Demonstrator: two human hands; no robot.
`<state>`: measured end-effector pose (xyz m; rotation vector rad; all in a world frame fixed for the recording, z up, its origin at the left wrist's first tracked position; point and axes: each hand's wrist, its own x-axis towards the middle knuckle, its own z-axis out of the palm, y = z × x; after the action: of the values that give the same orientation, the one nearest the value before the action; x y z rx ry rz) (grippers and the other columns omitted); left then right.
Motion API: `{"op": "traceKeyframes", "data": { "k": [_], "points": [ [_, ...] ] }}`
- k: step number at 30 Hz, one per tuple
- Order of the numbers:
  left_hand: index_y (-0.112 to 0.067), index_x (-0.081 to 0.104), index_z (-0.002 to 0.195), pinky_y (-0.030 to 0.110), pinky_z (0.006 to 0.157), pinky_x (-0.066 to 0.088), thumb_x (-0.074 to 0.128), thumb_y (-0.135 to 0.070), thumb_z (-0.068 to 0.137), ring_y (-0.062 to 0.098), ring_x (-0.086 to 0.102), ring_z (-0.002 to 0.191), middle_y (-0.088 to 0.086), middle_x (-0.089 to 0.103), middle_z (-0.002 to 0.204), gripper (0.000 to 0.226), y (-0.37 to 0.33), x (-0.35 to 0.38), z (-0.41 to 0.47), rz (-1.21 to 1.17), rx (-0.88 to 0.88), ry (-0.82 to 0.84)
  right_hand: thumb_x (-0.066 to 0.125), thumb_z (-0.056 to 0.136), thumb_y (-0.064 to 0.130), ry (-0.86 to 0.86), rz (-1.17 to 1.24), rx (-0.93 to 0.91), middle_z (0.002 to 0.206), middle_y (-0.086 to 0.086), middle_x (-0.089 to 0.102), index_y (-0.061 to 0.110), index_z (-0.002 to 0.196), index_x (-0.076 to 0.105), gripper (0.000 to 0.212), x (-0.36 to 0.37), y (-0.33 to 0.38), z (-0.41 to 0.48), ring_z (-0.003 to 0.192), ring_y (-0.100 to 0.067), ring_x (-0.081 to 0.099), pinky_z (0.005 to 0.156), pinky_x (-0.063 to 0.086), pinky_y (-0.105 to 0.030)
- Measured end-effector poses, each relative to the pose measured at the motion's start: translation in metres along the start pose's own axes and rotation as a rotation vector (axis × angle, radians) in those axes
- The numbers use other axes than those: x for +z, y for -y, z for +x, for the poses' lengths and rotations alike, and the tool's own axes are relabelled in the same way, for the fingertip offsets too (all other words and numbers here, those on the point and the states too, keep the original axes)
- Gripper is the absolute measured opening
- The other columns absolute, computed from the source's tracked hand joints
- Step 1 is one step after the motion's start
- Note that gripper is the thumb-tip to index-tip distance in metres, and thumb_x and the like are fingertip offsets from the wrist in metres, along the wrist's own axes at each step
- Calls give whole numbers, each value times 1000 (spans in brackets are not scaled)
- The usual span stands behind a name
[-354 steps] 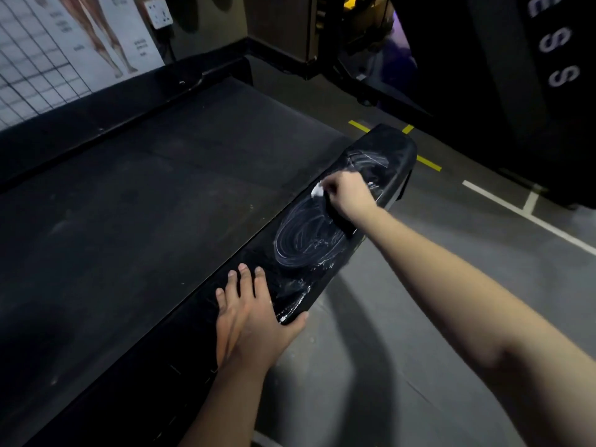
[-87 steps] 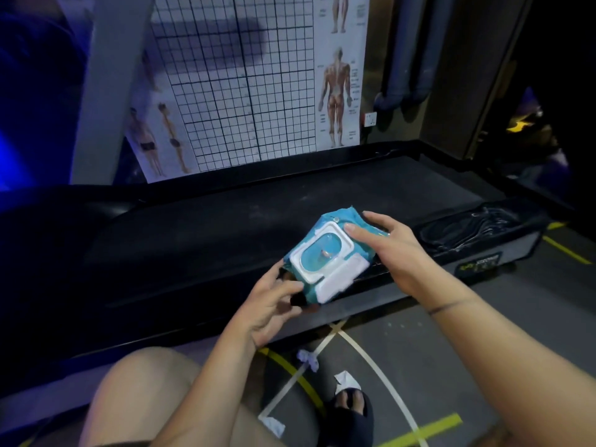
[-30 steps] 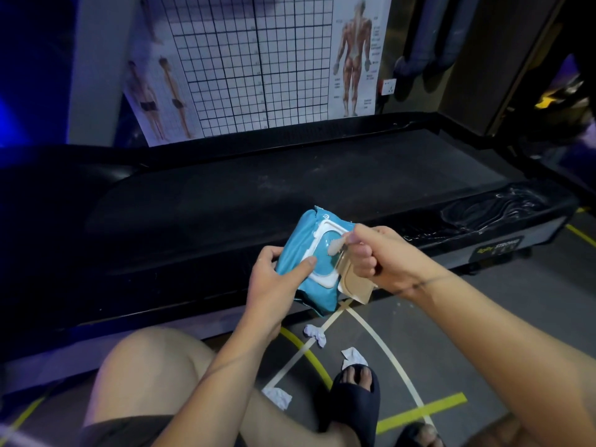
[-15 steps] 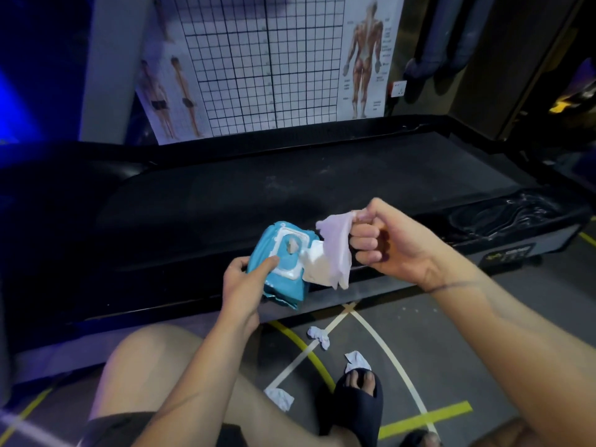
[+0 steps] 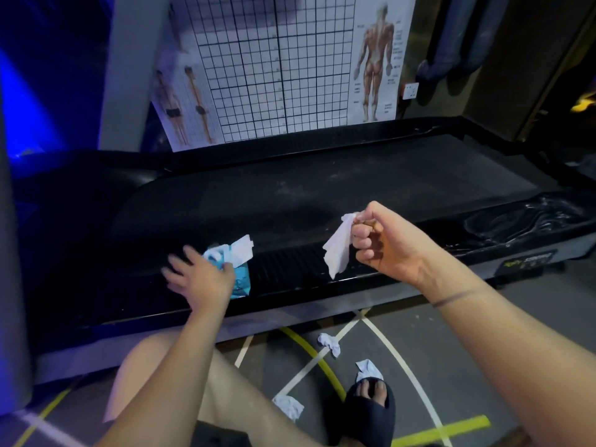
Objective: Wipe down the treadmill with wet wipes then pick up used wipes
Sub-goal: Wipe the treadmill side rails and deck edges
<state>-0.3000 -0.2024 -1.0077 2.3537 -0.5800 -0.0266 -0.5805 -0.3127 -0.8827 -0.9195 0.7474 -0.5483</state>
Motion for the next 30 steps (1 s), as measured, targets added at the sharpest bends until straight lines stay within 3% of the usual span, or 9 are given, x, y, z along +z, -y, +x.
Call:
{"op": "traceKeyframes", "data": {
  "k": [2, 3, 6, 8, 12, 17, 22, 26, 30],
  "points": [
    [-7, 48, 147, 47, 118, 28, 59, -32, 94, 42, 35, 143, 23, 42, 153, 59, -22, 1, -18, -111, 326, -19, 49, 85, 18, 11, -16, 10, 62, 6, 40, 23, 57, 50, 29, 0, -2, 3, 54, -9, 34, 46, 31, -21],
    [-11, 57, 140, 35, 113, 36, 59, -32, 99, 33, 48, 137, 17, 54, 145, 46, -42, -2, -31, -330, 355, 186, 48, 86, 18, 19, -27, 21, 62, 6, 40, 25, 53, 51, 34, -1, -3, 4, 54, -9, 34, 46, 31, -21],
    [-16, 72, 116, 29, 84, 56, 55, -39, 105, 19, 72, 100, 8, 76, 111, 31, -97, -21, -76, -761, 73, 909, 49, 86, 18, 30, -46, 57, 63, 6, 40, 22, 58, 56, 30, -3, -6, 4, 54, -9, 34, 45, 30, -20],
    [-14, 75, 107, 29, 75, 55, 58, -38, 104, 19, 71, 86, 9, 77, 96, 30, -110, -15, -93, -784, 107, 1079, 49, 87, 19, 12, -52, 77, 64, 6, 39, 22, 66, 53, 21, -8, -8, 4, 54, -9, 34, 46, 30, -20],
    [-3, 70, 102, 37, 73, 50, 68, -16, 99, 29, 65, 86, 18, 74, 94, 13, -109, 2, -102, -830, 77, 1017, 56, 93, 22, -84, -110, 25, 71, 2, 51, 18, 82, 61, 13, -21, -12, 3, 59, -11, 48, 52, 39, -23],
    [-7, 70, 102, 30, 55, 48, 69, -15, 98, 24, 62, 67, 15, 71, 84, 10, -108, 0, -100, -867, 210, 1048, 65, 96, 39, -51, -410, 67, 126, -6, 69, 20, 129, 66, 38, -38, -28, -1, 110, -21, 63, 98, 49, -38],
    [-19, 75, 90, 23, 50, 41, 77, -22, 93, 7, 58, 61, -4, 69, 72, 5, -97, 6, -96, -649, 292, 893, 72, 93, 14, -114, -430, -70, 95, -24, 72, -8, 99, 70, 23, -43, -44, -4, 88, -28, 69, 83, 61, -36],
    [-13, 69, 76, 30, 54, 43, 79, -34, 91, 11, 54, 53, 5, 65, 62, 27, -90, 11, -99, -626, 198, 823, 76, 91, 27, -241, -545, -136, 62, -13, 56, -9, 80, 63, 40, -41, -47, -3, 54, -20, 56, 53, 51, -29],
    [-13, 53, 63, 20, 49, 36, 74, -41, 94, 9, 44, 49, -1, 48, 55, 46, -94, 7, -102, -623, 176, 784, 65, 94, 46, -356, -854, -202, 67, 3, 66, 5, 92, 64, 42, -39, -45, -3, 60, -14, 62, 60, 52, -23]
  ]
}}
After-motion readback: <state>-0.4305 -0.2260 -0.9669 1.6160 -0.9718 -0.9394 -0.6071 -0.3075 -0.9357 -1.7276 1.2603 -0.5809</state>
